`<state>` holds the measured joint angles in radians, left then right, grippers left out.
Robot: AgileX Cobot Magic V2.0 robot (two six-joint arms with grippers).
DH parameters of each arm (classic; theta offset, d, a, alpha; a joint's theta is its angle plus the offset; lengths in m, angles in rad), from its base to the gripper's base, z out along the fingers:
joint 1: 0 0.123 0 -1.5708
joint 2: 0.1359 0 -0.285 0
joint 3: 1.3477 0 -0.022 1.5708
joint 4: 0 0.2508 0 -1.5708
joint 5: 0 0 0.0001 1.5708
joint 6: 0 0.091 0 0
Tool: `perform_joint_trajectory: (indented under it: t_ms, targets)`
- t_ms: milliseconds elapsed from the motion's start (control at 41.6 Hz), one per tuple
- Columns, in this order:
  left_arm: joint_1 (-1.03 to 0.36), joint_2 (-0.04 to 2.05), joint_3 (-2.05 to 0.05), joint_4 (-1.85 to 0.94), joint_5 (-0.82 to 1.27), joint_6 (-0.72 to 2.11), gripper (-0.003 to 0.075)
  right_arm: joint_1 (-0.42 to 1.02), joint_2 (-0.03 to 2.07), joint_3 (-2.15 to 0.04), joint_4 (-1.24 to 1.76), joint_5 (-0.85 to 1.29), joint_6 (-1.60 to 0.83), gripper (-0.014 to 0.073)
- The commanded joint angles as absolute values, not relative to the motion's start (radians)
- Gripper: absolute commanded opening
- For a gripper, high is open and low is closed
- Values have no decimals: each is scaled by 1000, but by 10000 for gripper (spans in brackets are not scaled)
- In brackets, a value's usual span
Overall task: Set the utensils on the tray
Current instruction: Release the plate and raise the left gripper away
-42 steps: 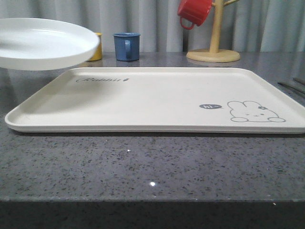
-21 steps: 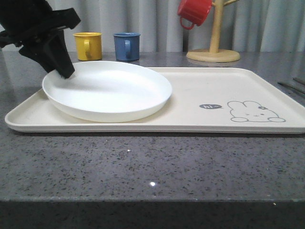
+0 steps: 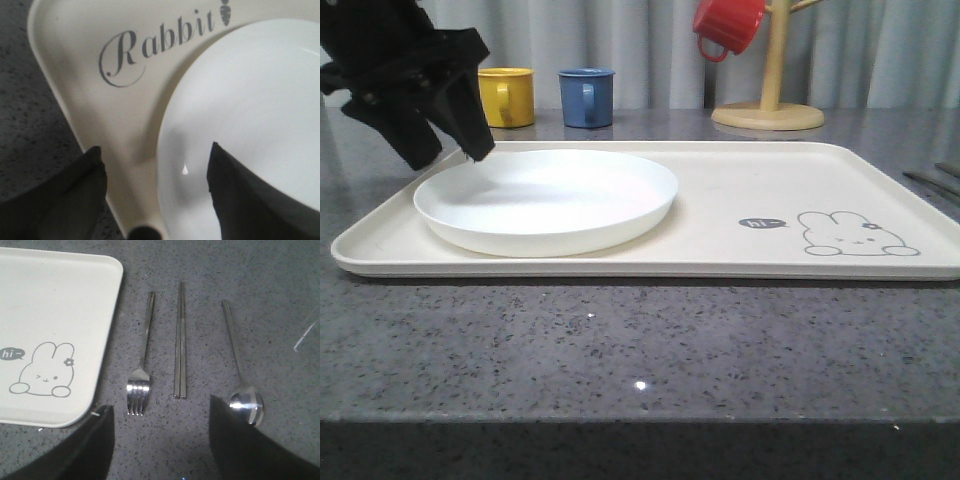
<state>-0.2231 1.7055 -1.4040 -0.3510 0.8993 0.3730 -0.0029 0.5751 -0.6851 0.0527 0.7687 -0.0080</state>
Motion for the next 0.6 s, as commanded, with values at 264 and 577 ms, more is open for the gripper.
perform_joint_trajectory:
  t_ms: [264, 577]
  targets:
    - [-507, 1327, -1409, -188, 911, 381, 439, -9, 585, -718, 51, 708, -9, 447]
    - [-650, 1061, -1173, -107, 868, 286, 439, -9, 585, -718, 51, 708, -9, 447]
